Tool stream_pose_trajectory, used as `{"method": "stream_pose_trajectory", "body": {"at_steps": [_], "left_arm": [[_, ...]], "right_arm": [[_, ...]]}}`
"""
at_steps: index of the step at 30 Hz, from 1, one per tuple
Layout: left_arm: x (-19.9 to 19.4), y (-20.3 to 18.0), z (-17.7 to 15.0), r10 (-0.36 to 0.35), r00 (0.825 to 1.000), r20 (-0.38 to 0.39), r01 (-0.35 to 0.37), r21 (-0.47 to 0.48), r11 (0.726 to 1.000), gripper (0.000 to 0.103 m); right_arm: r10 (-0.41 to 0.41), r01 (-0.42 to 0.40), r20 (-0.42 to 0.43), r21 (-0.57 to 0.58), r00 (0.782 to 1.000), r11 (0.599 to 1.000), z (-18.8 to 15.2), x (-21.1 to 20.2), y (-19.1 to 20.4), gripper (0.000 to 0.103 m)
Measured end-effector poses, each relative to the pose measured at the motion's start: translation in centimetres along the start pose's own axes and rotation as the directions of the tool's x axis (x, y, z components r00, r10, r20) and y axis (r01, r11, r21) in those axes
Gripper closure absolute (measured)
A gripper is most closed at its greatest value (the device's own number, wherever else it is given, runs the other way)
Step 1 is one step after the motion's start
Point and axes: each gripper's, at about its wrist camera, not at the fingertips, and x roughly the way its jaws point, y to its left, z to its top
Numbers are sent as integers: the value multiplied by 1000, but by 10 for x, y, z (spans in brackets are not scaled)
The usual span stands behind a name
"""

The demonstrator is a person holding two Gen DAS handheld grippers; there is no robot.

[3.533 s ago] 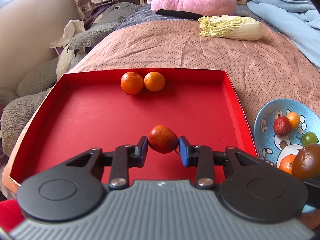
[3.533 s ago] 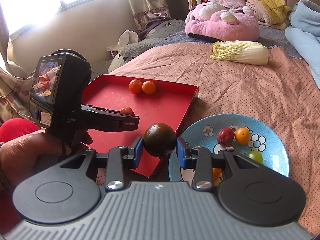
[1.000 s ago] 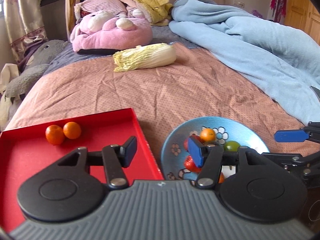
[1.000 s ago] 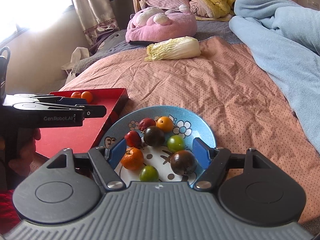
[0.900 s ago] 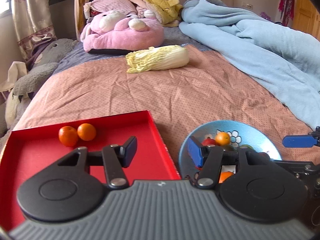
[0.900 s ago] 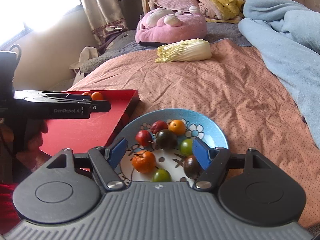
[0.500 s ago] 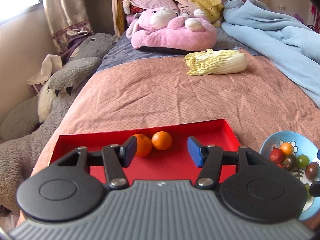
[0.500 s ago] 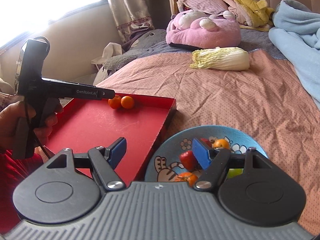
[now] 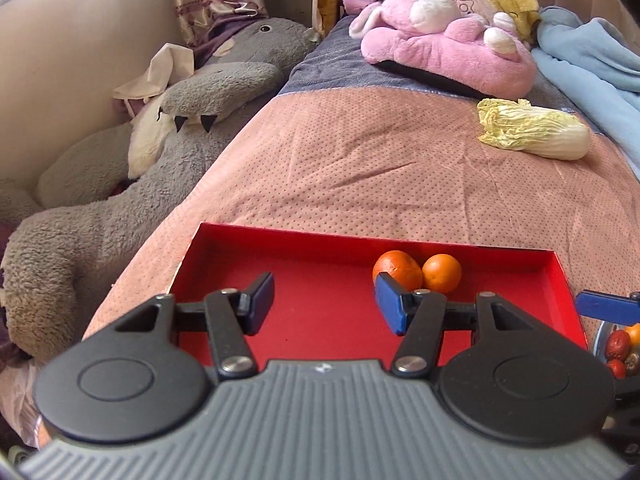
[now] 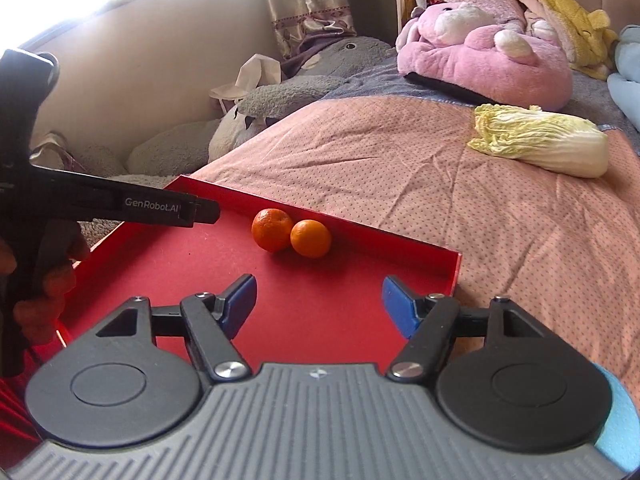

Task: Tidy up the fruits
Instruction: 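Move both open grippers back over the red tray, then grasp a mandarin with the right gripper while the left grasps the other mandarin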

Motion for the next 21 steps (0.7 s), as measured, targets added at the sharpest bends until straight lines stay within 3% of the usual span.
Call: {"method": "stream_pose_trajectory", "body": {"at_steps": [6,10,18,21], "left_arm": [[14,4,-1,39,998,-55,-40,-22,999,44],[19,6,0,27,997,-67,-29,-36,999,44],[25,8,5,-40,996,-84,32,-102,994,44],[28,2,6,-60,994,-86,52,-97,994,44]], "right_arm": [[-24,24,-47,-10,999,1000,14,59,11,43],[-76,72,-72,-48,995,996,17,88,16,53],[-65,63,-61,-41,996,997,21,109,14,53],[-57,53,-59,-56,997,997,22,109,14,63]]}}
